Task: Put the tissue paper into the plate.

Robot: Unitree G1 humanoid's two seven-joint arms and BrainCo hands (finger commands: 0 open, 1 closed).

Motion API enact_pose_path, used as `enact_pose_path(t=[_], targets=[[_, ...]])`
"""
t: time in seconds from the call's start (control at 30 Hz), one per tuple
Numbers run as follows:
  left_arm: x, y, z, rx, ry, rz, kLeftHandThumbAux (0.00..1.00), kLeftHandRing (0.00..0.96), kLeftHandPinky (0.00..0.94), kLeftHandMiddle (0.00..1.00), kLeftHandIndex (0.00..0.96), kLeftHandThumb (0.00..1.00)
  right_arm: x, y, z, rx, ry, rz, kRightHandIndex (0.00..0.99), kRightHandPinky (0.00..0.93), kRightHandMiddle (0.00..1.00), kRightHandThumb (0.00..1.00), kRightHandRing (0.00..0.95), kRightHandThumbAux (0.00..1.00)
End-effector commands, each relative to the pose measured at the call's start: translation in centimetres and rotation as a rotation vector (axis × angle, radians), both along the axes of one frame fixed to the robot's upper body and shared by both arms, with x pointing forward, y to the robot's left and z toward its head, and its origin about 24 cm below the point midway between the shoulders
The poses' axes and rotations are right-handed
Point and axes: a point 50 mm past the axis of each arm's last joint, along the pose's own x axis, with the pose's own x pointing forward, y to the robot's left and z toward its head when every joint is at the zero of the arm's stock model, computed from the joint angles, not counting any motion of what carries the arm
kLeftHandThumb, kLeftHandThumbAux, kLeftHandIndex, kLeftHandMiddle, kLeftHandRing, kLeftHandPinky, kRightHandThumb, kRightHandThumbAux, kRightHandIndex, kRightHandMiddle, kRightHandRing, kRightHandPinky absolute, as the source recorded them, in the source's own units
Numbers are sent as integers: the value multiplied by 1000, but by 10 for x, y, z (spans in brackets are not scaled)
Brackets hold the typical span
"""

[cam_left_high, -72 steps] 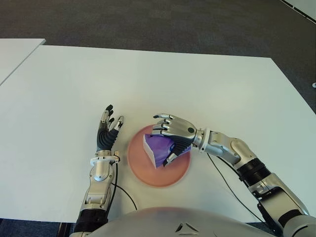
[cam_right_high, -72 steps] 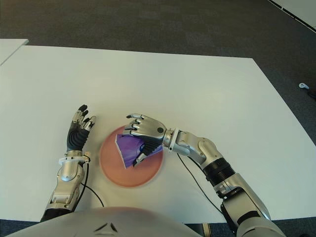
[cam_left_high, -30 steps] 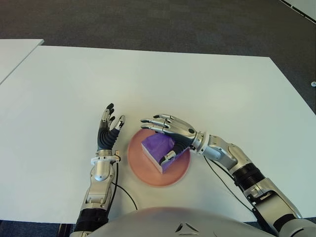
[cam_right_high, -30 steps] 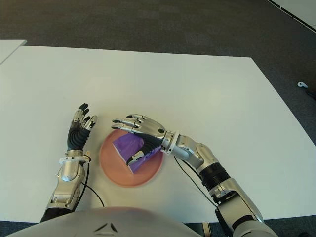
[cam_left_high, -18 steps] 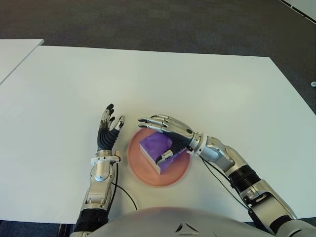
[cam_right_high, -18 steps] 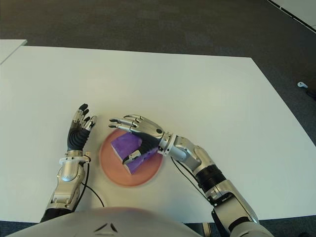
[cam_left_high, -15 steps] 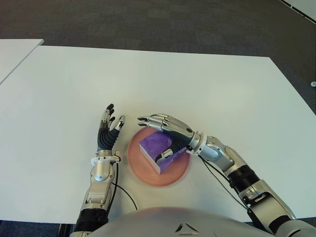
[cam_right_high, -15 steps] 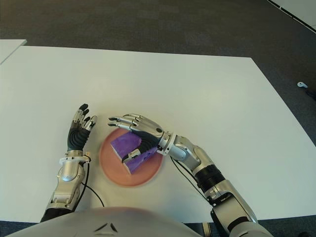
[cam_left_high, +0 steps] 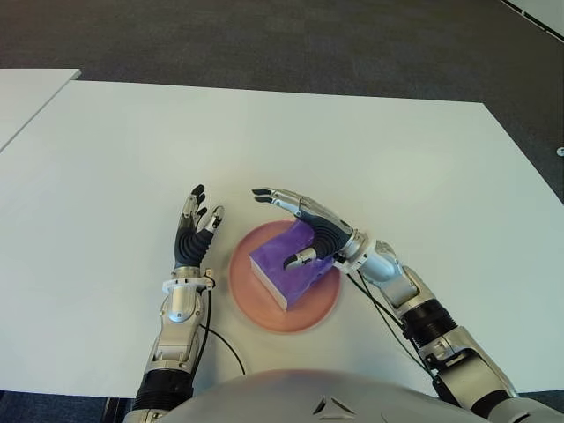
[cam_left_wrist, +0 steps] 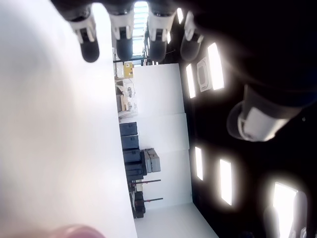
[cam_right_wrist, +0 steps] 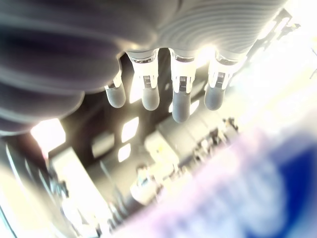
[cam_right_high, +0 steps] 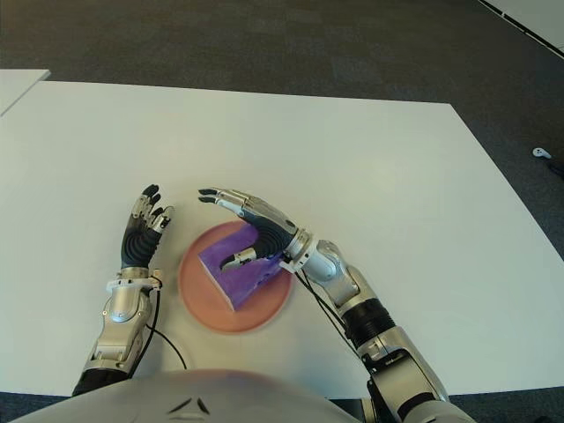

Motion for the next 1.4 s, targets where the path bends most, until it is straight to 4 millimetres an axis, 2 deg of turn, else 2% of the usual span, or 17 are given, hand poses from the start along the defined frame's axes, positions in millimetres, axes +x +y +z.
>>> enact_pose_path(t=[0.03,0.17,0.37,0.4,0.5,0.6,0.73,0.93,1.17,1.3,1.4], targets=[[-2,0,-3,0,14,-3,488,0,0,0,0,0,5,-7,3,36,54,-20,0,0,0,5,0,295],[-1,0,-3,-4,9,3,490,0,0,0,0,0,12,-18,12,83,109,-61,0,0,0,28,0,295],[-1,1,-2,-9,5,3,492,0,0,0,0,0,18,-24,16,141,127,-145,0,0,0,52,0,289],[-1,1,-2,-10,5,5,492,0,0,0,0,0,25,-28,18,178,121,-187,0,0,0,53,0,289],[-2,1,-2,-11,5,11,500,0,0,0,0,0,40,-42,22,323,121,-289,0,0,0,65,0,305],[-2,1,-2,-9,3,10,505,0,0,0,0,0,37,-57,22,430,112,-347,0,0,0,73,0,317],[-2,1,-2,-7,2,6,506,0,0,0,0,0,34,-88,22,516,105,-417,0,0,0,67,0,314],[-2,2,-2,-4,1,4,505,0,0,0,0,0,37,-88,26,607,96,-479,0,0,0,54,0,311],[-3,2,-1,3,-7,7,520,0,0,0,0,0,34,-96,12,755,168,-623,0,0,0,28,0,345],[-3,2,-1,0,-8,3,524,0,0,0,0,0,29,-98,-2,801,228,-687,0,0,0,23,0,370],[-3,2,-1,0,-8,-3,527,0,0,0,0,0,28,-97,-5,810,245,-699,0,0,0,20,0,387]])
